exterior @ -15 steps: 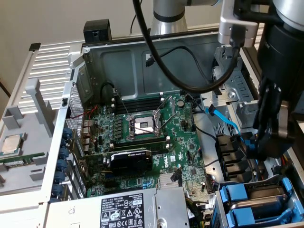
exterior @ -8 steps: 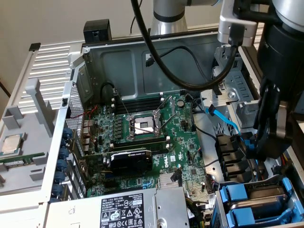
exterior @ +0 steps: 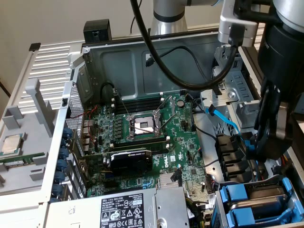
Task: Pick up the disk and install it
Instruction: 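Insert the first disk wire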
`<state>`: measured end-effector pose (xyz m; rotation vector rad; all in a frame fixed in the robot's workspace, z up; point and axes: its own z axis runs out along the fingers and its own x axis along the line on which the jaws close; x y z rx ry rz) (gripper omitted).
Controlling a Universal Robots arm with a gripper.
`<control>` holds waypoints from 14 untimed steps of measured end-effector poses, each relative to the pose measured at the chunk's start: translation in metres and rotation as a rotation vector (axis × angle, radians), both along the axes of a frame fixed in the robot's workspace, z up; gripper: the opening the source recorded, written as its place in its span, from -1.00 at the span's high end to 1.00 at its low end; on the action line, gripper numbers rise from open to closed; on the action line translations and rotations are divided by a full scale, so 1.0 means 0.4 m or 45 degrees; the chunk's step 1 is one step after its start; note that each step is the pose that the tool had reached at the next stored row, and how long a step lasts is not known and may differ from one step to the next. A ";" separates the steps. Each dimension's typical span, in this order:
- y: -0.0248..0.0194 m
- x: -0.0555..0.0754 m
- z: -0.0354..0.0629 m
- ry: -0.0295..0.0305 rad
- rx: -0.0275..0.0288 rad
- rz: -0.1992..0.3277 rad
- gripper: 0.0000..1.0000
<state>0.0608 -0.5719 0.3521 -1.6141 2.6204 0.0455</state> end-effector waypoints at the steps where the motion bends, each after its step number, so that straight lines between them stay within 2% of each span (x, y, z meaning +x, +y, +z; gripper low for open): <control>1: 0.000 0.000 0.000 0.0000 0.0000 -0.001 -0.02; 2: 0.000 0.000 0.000 0.0000 -0.0001 -0.002 0.11; 3: 0.000 0.000 0.000 0.0000 -0.0001 -0.003 0.11; 4: 0.000 0.000 0.000 0.0000 -0.0001 -0.004 0.23; 6: 0.000 -0.001 0.000 0.0000 0.0000 -0.004 0.30; 11: 0.001 -0.009 0.000 0.0000 -0.0006 -0.007 0.30; 14: 0.001 -0.013 0.004 0.0001 -0.0038 -0.009 0.30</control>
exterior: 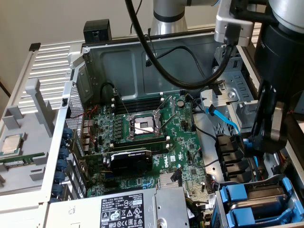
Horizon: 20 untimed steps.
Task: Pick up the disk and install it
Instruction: 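Insert the first disk wire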
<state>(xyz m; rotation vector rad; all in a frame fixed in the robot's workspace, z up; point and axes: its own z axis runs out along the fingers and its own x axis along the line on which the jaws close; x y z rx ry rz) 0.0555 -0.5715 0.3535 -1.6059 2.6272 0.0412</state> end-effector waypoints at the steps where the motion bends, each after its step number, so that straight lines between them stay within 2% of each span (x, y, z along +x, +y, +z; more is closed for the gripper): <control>1: 0.000 -0.001 0.002 0.0000 -0.0025 -0.001 0.30; 5: 0.000 -0.002 0.013 -0.0001 -0.0195 -0.003 0.30; 8: 0.000 -0.003 0.015 -0.0034 -0.0492 -0.006 0.30; 9: 0.000 -0.003 0.016 -0.0058 -0.0616 -0.007 0.30; 11: 0.000 -0.003 0.018 -0.0117 -0.0789 -0.008 0.30; 13: 0.000 -0.003 0.019 -0.0156 -0.0844 -0.008 0.30; 15: 0.000 -0.003 0.019 -0.0182 -0.0863 -0.009 0.30; 20: 0.000 -0.006 0.019 -0.0190 -0.0878 -0.009 0.30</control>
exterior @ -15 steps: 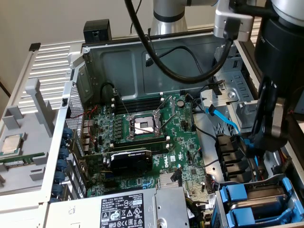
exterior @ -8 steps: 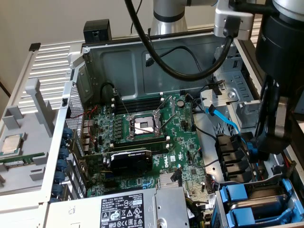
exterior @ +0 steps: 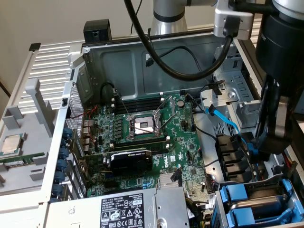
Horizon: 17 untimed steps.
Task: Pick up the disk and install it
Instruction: 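Insert the first disk wire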
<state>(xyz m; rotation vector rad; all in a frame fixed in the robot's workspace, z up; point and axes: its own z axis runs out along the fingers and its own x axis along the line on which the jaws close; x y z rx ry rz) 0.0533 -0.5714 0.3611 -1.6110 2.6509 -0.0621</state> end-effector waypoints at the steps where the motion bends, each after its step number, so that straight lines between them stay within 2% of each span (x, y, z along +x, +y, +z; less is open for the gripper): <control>1: 0.000 0.000 0.000 0.0000 0.0001 0.000 0.30; 6: 0.000 -0.003 0.000 -0.0009 0.0003 0.000 0.28; 7: 0.000 -0.003 0.001 -0.0010 0.0001 0.000 0.15; 8: 0.000 -0.003 0.003 -0.0009 -0.0003 0.000 0.15; 9: 0.000 -0.003 0.007 -0.0010 -0.0008 0.000 0.01; 14: -0.002 -0.003 0.052 -0.0012 -0.0026 0.000 0.01; 15: -0.006 -0.003 0.063 -0.0012 -0.0022 0.000 0.01; 17: -0.019 -0.003 0.084 -0.0013 -0.0023 0.000 0.01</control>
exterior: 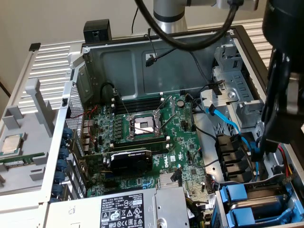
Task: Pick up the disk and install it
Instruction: 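Insert the first disk wire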
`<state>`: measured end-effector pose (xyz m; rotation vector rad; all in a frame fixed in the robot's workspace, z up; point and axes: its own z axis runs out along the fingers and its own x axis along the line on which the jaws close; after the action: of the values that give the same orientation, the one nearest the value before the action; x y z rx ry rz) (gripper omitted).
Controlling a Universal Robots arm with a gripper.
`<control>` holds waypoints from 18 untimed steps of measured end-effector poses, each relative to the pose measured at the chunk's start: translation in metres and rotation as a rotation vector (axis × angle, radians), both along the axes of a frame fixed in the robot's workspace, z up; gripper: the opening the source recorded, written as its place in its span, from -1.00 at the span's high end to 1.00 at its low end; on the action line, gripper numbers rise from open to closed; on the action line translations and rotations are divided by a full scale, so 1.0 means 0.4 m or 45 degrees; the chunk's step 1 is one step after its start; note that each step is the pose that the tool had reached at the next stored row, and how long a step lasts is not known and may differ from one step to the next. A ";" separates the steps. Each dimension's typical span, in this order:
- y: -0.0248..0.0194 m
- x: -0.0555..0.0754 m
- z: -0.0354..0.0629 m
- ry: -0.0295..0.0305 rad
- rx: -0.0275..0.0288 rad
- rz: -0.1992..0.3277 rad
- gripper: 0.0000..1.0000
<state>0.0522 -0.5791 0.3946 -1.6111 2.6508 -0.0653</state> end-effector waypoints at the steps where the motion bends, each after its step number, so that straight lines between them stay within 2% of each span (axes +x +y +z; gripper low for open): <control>1: -0.007 0.000 0.009 0.0000 0.0005 0.000 0.01; 3: -0.020 0.000 0.020 0.0001 0.0056 0.000 0.01; 4: -0.025 0.000 0.023 0.0001 0.0113 0.000 0.01; 5: -0.030 0.000 0.024 0.0000 0.0197 0.000 0.01; 6: -0.035 0.000 0.025 0.0000 0.0312 0.000 0.01; 7: -0.039 0.001 0.025 0.0000 0.0461 0.000 0.01; 8: -0.041 0.000 0.025 0.0000 0.0509 0.000 0.01; 9: -0.042 0.000 0.025 0.0001 0.0536 0.000 0.01; 18: -0.042 0.001 0.025 0.0001 0.0539 0.000 0.01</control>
<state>0.0524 -0.5959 0.4046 -1.5986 2.6336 -0.0091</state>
